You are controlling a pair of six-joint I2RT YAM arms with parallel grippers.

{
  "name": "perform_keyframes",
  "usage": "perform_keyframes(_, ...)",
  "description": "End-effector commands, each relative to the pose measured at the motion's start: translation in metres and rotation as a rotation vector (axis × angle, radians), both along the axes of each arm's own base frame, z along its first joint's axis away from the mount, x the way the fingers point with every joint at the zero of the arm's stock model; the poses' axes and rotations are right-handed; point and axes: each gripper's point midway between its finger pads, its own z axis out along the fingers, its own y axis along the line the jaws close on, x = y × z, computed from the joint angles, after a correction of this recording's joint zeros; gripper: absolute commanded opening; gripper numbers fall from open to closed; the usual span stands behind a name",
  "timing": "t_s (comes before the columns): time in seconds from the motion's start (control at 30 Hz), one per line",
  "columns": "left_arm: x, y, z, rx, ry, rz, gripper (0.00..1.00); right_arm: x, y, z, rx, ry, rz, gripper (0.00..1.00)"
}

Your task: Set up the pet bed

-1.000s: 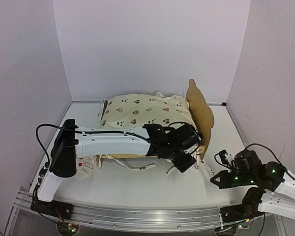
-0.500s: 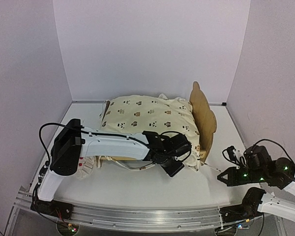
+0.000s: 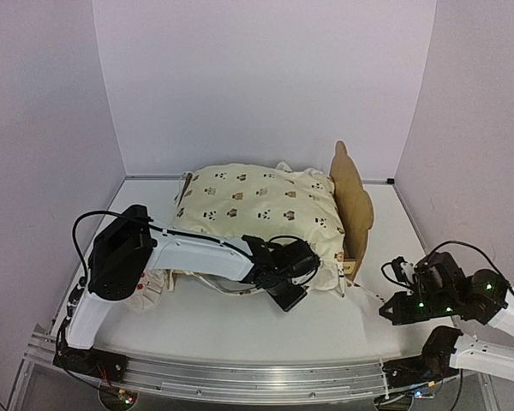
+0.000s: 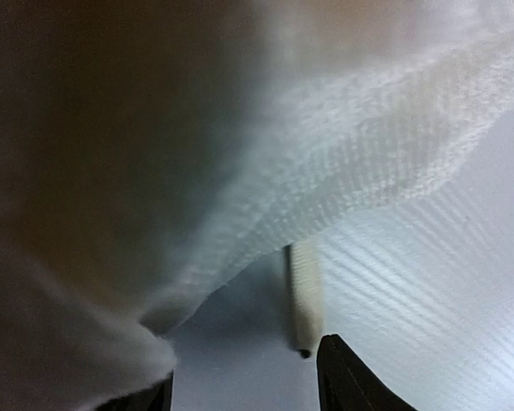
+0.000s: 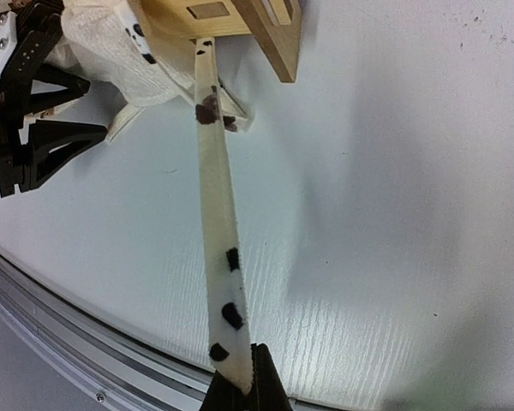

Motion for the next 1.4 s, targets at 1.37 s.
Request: perform_keyframes(1.37, 0.048, 0.044, -0.005, -0.034, 0.024, 0.022, 0.46, 0.004, 0.077, -0.09, 0.041, 0.279, 0.181, 0.0)
